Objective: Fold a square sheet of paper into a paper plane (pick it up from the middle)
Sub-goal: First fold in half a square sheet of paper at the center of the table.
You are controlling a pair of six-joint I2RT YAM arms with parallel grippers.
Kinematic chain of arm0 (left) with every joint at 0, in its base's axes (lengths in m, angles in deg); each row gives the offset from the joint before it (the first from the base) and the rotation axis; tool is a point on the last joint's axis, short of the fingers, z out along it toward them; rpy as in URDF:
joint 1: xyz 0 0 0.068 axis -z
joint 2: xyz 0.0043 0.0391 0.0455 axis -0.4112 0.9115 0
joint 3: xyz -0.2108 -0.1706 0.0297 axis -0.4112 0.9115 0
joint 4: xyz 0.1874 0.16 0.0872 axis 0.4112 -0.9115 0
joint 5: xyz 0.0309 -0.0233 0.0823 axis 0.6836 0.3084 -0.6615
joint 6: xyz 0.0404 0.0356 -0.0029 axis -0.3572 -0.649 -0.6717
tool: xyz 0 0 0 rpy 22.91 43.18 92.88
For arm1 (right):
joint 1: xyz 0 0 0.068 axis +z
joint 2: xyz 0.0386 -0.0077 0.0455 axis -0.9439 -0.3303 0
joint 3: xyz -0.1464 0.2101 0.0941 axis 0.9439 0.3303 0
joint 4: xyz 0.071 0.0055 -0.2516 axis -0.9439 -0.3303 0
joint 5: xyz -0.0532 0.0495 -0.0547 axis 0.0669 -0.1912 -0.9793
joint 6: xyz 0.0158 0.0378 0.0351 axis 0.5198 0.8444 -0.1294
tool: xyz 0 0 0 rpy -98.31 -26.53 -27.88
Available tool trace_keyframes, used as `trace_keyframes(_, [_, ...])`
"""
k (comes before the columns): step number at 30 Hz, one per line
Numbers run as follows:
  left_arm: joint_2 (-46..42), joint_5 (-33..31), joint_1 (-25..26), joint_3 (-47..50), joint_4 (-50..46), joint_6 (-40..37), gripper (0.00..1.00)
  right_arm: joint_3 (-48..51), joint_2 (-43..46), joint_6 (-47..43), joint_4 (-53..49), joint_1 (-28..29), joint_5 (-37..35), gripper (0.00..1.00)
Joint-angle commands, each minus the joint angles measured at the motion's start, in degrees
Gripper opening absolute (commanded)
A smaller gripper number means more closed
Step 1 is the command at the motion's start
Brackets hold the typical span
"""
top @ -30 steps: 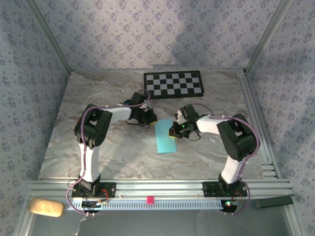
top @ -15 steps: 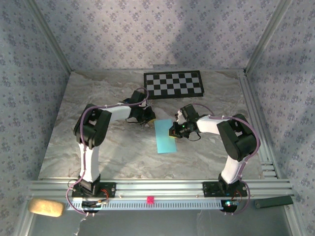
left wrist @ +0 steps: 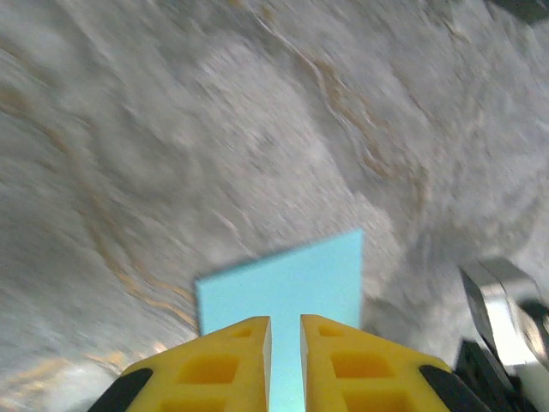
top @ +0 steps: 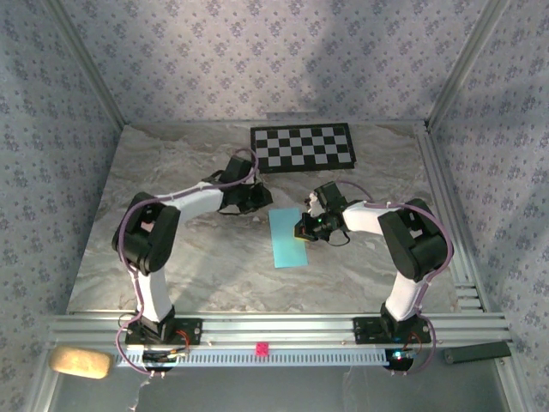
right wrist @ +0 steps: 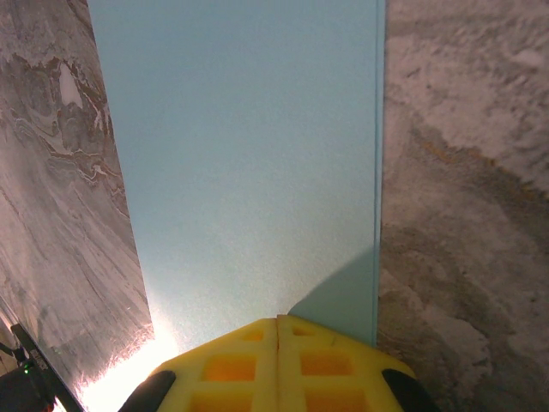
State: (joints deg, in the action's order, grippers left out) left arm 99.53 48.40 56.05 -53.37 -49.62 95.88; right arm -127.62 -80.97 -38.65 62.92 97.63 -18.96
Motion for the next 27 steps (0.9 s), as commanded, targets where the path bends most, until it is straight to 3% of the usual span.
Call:
trace_keyframes(1, [-0.92, 7.03, 1.75, 3.61, 4.02, 0.10, 0.17, 3.48, -4.09, -0.49, -9.88, -0.46, -9.50, 0.00])
trace_keyframes(7, [0.79, 7.89, 3.03, 8.81, 8.18, 0.88, 0.17, 3.66, -3.85, -0.23, -9.90, -0.42, -9.56, 0.00])
trace_keyframes(14, [3.67, 3.25, 3.04, 13.19, 8.91, -0.04, 0.16, 3.98, -4.09, -0.14, -9.75, -0.25, -9.80, 0.00])
trace_keyframes(27, [-4.13, 4.28, 3.80, 8.34, 3.71, -0.49, 0.17, 3.91, -3.23, -0.06, -10.20, -0.29, -9.91, 0.00])
